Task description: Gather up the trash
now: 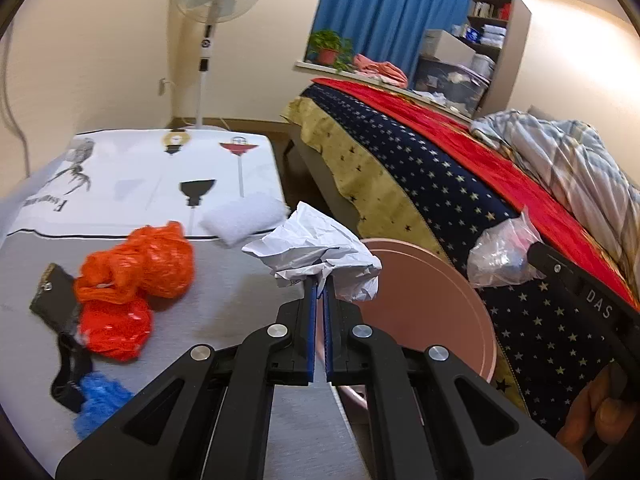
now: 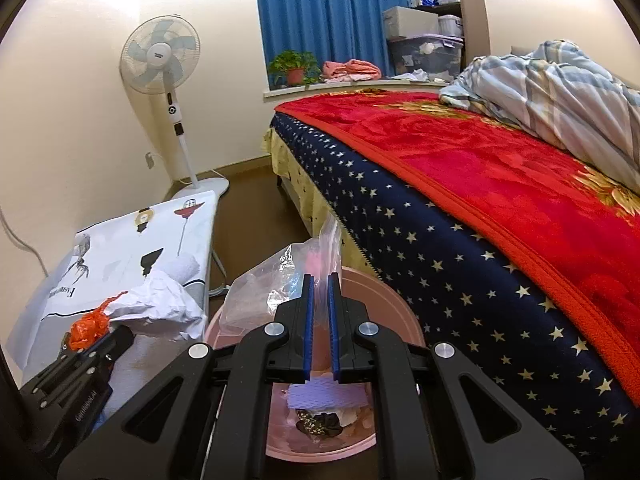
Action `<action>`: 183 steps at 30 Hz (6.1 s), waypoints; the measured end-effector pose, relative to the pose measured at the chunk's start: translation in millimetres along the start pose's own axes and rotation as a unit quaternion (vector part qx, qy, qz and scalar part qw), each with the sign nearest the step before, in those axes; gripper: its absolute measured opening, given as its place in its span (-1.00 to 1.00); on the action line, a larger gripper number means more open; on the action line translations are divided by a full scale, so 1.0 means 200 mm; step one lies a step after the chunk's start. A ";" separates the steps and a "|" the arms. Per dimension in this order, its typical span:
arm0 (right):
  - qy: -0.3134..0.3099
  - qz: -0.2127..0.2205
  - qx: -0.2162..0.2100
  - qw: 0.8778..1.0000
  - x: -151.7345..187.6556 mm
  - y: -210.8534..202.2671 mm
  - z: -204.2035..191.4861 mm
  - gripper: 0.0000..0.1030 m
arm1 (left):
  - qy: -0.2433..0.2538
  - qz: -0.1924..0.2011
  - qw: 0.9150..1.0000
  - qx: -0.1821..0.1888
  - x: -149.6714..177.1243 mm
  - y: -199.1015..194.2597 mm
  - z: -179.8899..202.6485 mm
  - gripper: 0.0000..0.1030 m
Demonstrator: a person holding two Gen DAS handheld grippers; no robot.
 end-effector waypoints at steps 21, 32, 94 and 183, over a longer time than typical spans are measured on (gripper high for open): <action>0.025 -0.010 0.033 0.999 0.02 0.06 0.09 -0.28 | 0.015 -0.040 0.998 0.045 0.06 0.14 0.11 -0.74; 0.002 0.006 -0.019 1.000 0.04 -0.02 -0.04 -0.28 | 0.013 -0.019 1.000 0.015 0.04 -0.03 0.00 -0.74; -0.188 -0.133 -0.306 0.924 0.76 -0.18 -1.02 -0.63 | -0.143 -0.034 0.980 -0.133 0.32 -0.45 -0.85 -0.74; -0.104 0.004 -0.209 0.972 0.06 -0.38 -0.47 -1.00 | -0.054 0.029 0.996 -0.066 0.07 -0.53 -0.48 -0.84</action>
Point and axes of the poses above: each gripper's, at about its wrist camera, not at the fingertips, and y roughly the way its jaws point, z to its right, x to its underside, the point moved 4 cm from there along y, roughly the way its jaws point, and after that the axes turned 13 degrees about x, right-handed, at the moved point
